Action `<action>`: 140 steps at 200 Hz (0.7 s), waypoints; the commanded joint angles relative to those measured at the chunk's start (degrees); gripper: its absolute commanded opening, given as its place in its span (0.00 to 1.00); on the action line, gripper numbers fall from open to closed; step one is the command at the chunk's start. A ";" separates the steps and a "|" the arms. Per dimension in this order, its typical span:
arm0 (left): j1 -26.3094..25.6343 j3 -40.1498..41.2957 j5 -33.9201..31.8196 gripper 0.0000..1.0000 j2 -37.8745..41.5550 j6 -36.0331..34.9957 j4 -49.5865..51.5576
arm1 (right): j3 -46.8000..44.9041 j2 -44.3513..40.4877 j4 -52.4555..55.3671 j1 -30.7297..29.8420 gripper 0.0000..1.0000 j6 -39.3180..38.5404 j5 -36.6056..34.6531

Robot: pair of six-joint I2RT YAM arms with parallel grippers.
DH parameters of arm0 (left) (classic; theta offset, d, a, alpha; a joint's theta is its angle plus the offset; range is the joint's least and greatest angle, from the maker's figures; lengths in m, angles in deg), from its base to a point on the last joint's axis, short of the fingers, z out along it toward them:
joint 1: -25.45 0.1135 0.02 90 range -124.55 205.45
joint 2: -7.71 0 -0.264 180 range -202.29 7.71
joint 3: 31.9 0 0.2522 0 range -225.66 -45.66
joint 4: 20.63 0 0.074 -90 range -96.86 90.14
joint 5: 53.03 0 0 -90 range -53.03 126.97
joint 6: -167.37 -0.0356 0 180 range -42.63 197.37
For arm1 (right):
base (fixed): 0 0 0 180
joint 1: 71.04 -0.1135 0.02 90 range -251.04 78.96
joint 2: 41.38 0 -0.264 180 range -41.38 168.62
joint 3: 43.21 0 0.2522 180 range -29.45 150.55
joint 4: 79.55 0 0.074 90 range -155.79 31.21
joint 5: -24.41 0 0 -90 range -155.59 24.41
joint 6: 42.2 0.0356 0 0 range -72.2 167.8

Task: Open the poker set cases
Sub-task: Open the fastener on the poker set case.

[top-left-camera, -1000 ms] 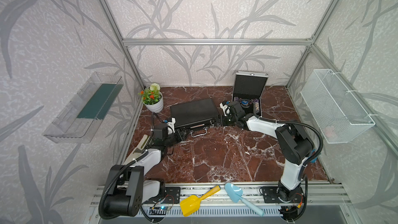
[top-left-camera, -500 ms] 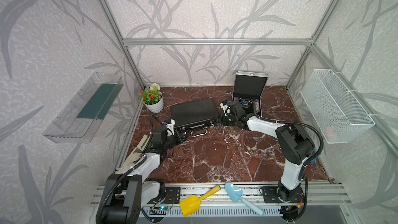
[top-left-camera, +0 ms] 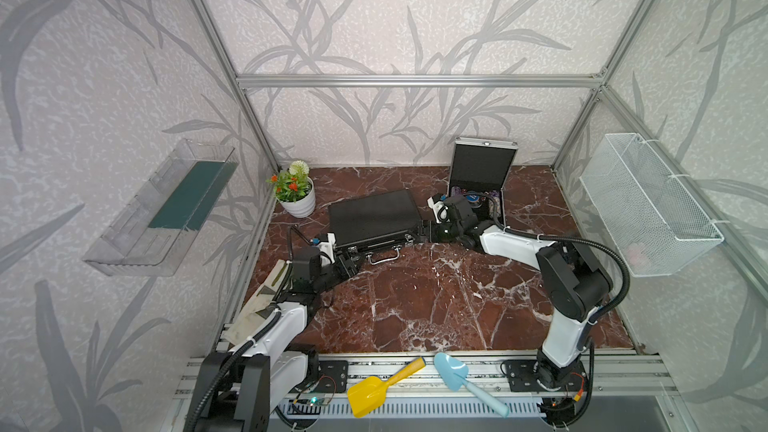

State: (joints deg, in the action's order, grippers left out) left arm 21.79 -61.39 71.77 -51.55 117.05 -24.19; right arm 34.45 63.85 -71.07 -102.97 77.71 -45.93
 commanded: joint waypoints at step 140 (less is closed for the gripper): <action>-0.23 -0.58 0.07 0.57 0.53 2.40 -2.65 | 12.02 7.27 14.55 -1.17 0.73 -5.98 -9.23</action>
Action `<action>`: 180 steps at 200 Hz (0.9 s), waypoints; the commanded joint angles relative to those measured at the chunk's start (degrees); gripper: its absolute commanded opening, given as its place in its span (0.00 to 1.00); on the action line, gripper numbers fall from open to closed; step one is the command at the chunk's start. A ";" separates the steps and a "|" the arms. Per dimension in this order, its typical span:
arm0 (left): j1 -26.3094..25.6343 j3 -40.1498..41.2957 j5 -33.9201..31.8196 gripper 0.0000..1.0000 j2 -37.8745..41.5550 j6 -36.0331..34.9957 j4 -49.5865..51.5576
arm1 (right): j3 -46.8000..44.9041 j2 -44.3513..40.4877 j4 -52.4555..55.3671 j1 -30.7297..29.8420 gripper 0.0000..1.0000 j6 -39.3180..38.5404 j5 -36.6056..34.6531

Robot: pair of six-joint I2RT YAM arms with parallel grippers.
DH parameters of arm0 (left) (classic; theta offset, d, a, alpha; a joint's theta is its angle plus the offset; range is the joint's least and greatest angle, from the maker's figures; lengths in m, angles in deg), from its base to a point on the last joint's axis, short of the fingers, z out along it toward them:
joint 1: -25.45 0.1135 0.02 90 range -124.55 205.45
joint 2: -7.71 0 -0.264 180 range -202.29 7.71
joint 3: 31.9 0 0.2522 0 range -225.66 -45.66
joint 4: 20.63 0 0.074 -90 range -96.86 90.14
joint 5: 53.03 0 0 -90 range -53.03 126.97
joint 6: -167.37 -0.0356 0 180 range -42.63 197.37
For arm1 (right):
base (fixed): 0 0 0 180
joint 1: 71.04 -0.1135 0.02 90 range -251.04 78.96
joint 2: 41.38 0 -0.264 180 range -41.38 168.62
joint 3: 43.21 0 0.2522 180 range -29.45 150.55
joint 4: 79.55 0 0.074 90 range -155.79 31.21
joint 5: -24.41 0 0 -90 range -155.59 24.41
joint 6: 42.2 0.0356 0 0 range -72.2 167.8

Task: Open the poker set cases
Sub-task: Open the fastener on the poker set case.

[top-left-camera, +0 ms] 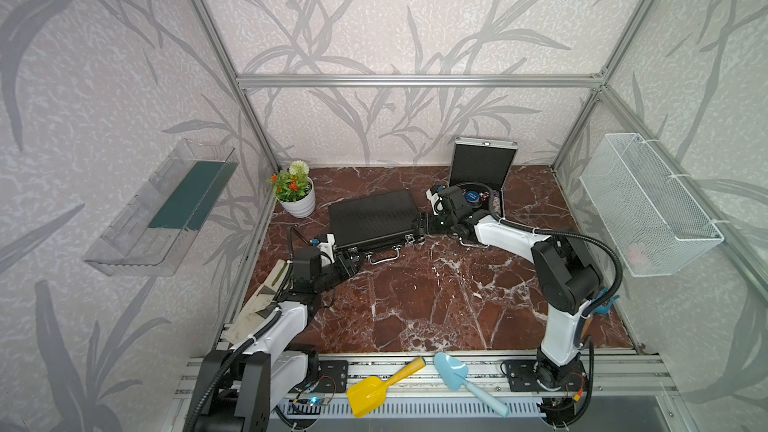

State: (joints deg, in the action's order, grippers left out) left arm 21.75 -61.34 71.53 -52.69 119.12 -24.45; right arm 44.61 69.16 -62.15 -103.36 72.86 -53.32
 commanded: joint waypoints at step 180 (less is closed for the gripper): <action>-0.19 -4.20 -3.02 0.61 2.39 0.52 2.75 | -0.89 2.32 5.61 -0.87 0.53 -1.15 -0.42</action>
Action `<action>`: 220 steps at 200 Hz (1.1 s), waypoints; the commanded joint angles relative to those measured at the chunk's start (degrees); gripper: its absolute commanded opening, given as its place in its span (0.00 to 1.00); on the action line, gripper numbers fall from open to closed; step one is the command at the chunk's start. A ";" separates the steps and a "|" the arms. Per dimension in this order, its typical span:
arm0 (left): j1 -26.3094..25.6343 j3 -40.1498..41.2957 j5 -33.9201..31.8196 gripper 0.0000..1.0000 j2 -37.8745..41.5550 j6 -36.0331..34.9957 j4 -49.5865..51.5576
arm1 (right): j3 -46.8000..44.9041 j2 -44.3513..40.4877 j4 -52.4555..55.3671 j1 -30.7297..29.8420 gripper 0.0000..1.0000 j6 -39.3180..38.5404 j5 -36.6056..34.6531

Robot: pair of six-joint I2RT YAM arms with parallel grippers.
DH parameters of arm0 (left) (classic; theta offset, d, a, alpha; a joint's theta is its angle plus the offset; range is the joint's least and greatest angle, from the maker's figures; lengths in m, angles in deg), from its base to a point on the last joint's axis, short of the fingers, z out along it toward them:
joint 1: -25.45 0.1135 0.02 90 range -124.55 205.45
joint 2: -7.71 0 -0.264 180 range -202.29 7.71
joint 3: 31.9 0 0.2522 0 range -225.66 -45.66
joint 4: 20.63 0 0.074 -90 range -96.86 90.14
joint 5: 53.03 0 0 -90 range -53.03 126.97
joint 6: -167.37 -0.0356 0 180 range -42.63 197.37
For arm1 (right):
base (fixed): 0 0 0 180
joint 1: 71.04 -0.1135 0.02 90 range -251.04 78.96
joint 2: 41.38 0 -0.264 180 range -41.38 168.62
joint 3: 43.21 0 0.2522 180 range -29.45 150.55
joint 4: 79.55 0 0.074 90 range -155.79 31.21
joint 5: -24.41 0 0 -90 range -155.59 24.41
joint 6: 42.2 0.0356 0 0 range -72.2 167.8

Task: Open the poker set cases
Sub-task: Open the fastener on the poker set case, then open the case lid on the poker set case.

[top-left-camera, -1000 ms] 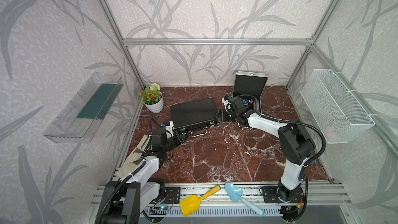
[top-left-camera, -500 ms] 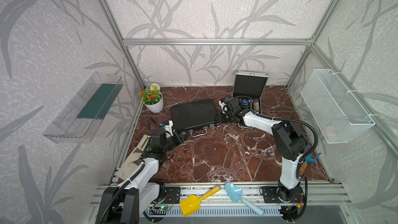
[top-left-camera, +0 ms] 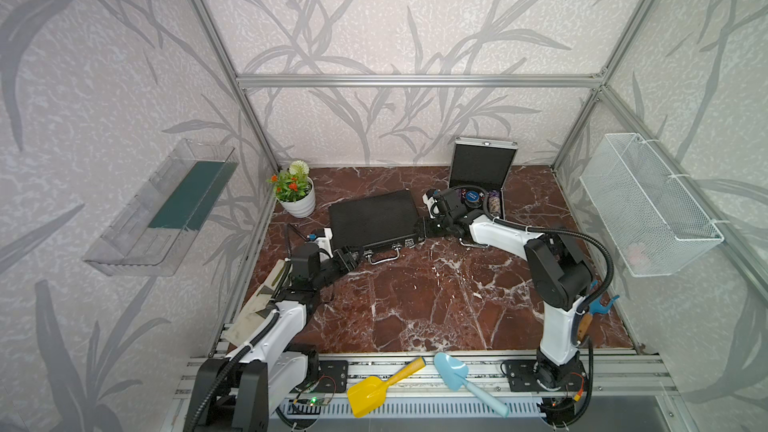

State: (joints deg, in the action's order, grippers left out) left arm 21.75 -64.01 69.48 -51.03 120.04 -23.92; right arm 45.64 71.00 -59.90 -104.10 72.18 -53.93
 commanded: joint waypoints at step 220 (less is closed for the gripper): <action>2.95 -14.69 -11.16 0.78 -12.08 -6.88 17.64 | -4.54 0.26 -8.23 2.03 0.55 10.51 16.88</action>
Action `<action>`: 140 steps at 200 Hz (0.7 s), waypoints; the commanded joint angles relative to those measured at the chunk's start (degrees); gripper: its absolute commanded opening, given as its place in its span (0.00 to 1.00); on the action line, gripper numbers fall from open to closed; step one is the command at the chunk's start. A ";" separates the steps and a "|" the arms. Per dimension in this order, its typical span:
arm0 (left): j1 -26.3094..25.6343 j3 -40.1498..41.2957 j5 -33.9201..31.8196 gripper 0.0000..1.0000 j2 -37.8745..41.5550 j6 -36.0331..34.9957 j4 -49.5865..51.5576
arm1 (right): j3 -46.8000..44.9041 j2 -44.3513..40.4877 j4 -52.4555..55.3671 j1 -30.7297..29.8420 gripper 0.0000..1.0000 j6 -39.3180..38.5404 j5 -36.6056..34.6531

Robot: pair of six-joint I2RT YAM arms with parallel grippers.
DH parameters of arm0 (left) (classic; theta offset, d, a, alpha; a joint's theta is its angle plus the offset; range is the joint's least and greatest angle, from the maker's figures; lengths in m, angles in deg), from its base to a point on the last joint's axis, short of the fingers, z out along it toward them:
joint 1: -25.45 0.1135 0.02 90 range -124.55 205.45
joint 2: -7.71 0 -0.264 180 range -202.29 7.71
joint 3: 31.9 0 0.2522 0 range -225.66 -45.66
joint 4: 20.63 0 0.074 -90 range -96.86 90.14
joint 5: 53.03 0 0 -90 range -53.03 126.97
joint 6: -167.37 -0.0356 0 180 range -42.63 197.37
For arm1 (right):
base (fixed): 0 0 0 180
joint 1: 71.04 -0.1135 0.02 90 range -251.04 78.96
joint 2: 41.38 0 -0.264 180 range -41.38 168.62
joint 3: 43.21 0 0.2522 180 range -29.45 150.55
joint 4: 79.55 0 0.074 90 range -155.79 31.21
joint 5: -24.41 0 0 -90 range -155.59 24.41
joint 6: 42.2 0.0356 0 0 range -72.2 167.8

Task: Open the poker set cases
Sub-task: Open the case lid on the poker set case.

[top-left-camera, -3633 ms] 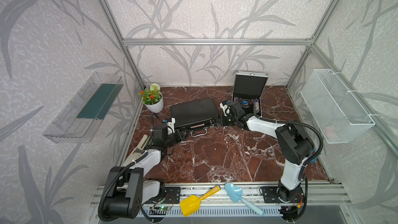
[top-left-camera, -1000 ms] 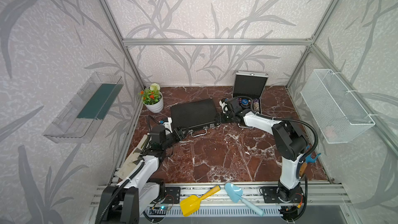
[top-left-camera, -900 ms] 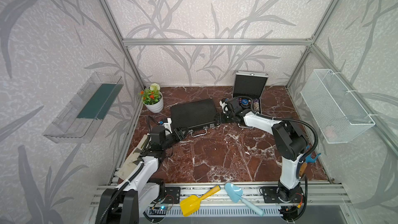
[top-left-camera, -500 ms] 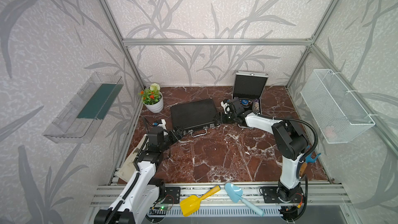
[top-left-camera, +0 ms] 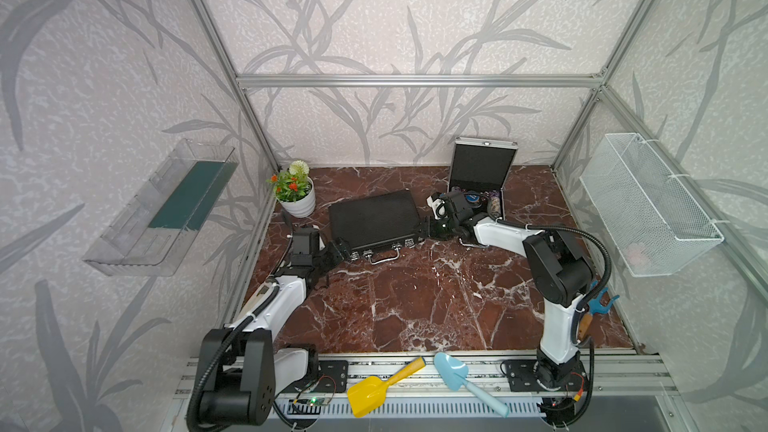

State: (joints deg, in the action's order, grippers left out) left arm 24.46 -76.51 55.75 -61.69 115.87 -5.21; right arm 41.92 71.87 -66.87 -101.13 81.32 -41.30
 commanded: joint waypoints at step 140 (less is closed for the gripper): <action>-0.33 -4.87 7.23 0.54 0.86 -2.12 0.22 | 0.11 -3.55 -6.64 -2.09 0.51 7.12 12.08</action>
State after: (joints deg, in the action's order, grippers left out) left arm 25.31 -79.20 57.76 -64.29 113.11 -3.79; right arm 41.75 71.68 -68.10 -100.56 85.49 -39.05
